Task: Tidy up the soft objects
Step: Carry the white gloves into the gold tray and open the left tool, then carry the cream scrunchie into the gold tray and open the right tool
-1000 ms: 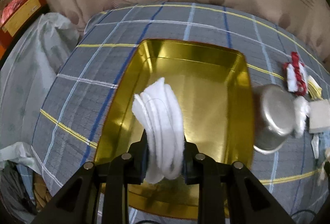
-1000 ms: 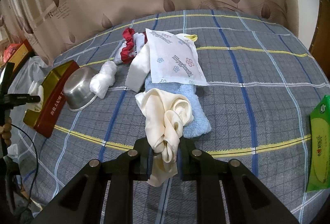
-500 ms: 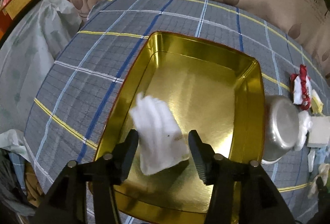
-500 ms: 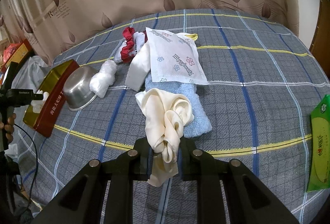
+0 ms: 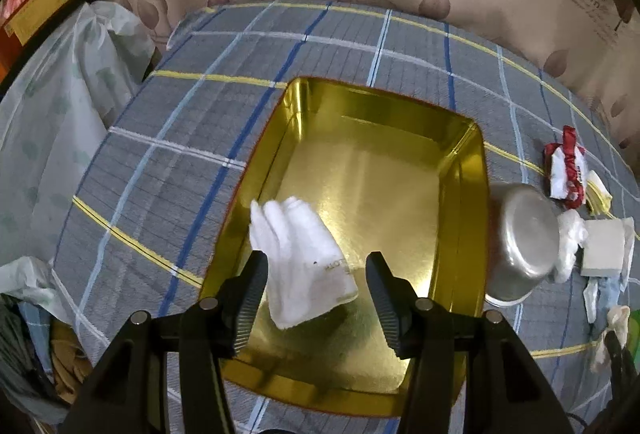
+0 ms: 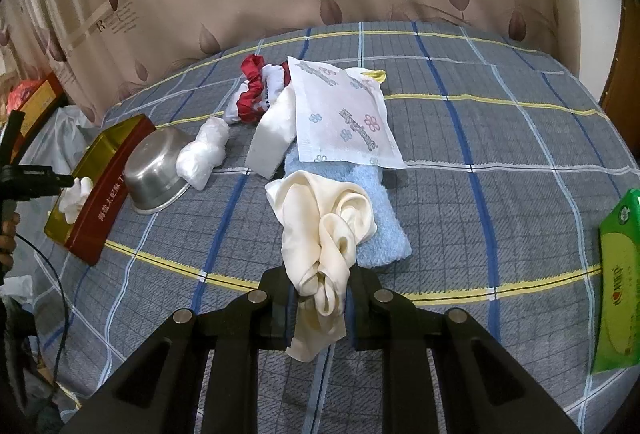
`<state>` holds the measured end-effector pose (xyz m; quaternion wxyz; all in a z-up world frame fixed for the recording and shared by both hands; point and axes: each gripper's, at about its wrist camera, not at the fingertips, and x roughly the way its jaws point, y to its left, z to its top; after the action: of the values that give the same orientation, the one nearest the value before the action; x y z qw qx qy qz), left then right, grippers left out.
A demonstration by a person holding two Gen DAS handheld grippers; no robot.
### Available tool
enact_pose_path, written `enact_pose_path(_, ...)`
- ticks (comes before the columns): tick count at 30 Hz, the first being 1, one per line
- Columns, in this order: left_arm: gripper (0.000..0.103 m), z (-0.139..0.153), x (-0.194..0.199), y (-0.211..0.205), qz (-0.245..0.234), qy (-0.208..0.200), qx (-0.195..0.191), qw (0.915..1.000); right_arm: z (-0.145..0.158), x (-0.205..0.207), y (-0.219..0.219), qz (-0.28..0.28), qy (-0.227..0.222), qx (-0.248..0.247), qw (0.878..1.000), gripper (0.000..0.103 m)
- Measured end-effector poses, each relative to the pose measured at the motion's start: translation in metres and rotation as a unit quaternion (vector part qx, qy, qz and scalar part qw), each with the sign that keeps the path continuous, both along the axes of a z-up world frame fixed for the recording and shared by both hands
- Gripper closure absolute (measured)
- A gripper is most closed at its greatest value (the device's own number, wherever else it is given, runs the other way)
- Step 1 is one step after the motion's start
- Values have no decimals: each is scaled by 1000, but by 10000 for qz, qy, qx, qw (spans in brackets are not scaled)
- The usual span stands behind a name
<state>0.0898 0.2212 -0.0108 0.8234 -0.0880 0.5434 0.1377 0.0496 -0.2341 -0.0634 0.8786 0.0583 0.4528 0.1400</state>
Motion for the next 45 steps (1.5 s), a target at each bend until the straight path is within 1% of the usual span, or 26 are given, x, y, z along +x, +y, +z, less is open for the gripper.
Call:
enact_pose_path(6,51,29,-17,6,-47,-219,221,9995,3,-3,4,74,-60,-31,9999,85)
enact_pose_path(10,51,49,-30,16,3,-401,498,9980,6,-4,7,115,-75,-52,9999,85)
enact_pose_path(13,51,56,-36,23,110,-506,683,9963,11,-6,13,181,-158,-127,9996,85)
enact_pose_path(16,51,55,-40,29,202,-592,737,9953,16,-8,19,263,-209,-176,9993,85)
enact_pose_path(20,51,43,-43,32,243,-608,684,9955,22,-8,30,382,-156,-132,9991,85)
enact_pose_path(23,51,34,-46,36,284,-620,637,9956,26,-8,39,492,-167,-211,9984,85)
enact_pose_path(26,51,27,-51,38,322,-602,756,9948,32,-6,51,630,-165,-229,9976,85)
enact_pose_path(30,51,19,-58,43,269,-532,867,9944,39,-2,73,888,-196,-331,9953,85)
enact_pose_path(34,51,22,-63,52,270,-543,775,9951,44,3,107,1300,-197,-288,9909,85)
enact_pose_path(36,51,24,-65,56,285,-582,727,9952,47,7,130,1575,-197,-271,9870,85)
enact_pose_path(41,51,24,-70,66,450,-578,829,9939,56,11,189,2268,-323,-192,9732,85)
enact_pose_path(45,51,22,-70,63,324,-504,956,9936,57,16,233,2588,-409,-127,9650,85)
